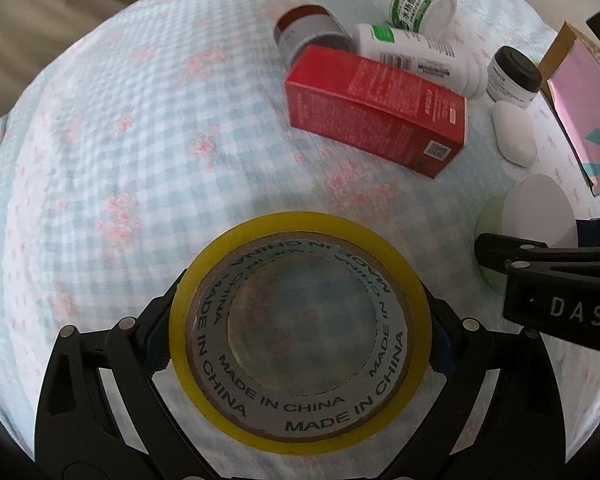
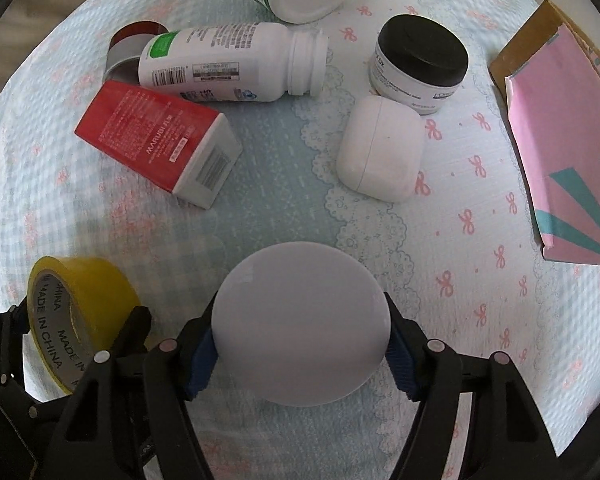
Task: Organize rigid objects
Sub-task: 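Grasp the yellow tape roll with the left tool while the right tool grasps the white round lid, then carry the tape roll and white lid into the cardboard box and release both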
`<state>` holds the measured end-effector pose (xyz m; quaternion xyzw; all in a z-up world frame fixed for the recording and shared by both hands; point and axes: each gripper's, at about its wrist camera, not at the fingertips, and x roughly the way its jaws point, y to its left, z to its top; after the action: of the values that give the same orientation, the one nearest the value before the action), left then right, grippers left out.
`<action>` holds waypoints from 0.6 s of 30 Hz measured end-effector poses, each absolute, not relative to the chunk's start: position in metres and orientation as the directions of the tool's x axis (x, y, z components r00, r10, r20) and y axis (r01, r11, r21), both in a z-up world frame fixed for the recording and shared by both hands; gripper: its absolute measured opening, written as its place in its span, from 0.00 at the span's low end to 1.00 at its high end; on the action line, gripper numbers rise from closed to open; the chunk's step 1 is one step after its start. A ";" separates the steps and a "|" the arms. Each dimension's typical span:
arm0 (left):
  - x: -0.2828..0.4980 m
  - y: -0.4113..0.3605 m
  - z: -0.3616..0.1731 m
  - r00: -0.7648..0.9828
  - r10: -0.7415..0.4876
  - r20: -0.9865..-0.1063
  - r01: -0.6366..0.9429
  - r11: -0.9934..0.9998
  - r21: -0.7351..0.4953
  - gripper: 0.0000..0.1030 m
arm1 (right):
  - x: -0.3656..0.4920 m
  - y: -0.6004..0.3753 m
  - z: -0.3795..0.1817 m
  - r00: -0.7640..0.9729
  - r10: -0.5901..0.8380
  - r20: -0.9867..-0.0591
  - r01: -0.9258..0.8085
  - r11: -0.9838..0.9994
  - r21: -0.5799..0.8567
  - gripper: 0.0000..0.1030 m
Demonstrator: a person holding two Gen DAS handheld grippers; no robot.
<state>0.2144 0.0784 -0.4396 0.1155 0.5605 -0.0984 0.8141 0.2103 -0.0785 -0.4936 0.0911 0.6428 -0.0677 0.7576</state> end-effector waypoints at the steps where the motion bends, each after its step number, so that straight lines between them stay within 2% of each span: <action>1: 0.215 0.080 -0.435 0.355 -0.028 -0.934 0.283 0.956 0.079 0.93 | 0.210 -0.084 -0.488 0.165 0.020 -0.986 0.223 0.973 0.057 0.64; 8: 0.213 0.089 -0.384 0.410 -0.022 -0.912 0.264 0.960 0.096 0.93 | 0.198 -0.092 -0.440 0.239 0.040 -0.970 0.223 0.970 0.095 0.65; 18: 0.201 0.096 -0.268 0.465 -0.067 -0.883 0.261 0.963 0.065 0.93 | 0.161 -0.102 -0.333 0.330 0.054 -0.942 0.201 0.971 0.126 0.65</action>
<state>0.2011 0.0964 -0.2684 0.0955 0.5084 -0.0962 0.8504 0.1613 -0.1017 -0.3333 0.1103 0.5769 -0.0457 0.8081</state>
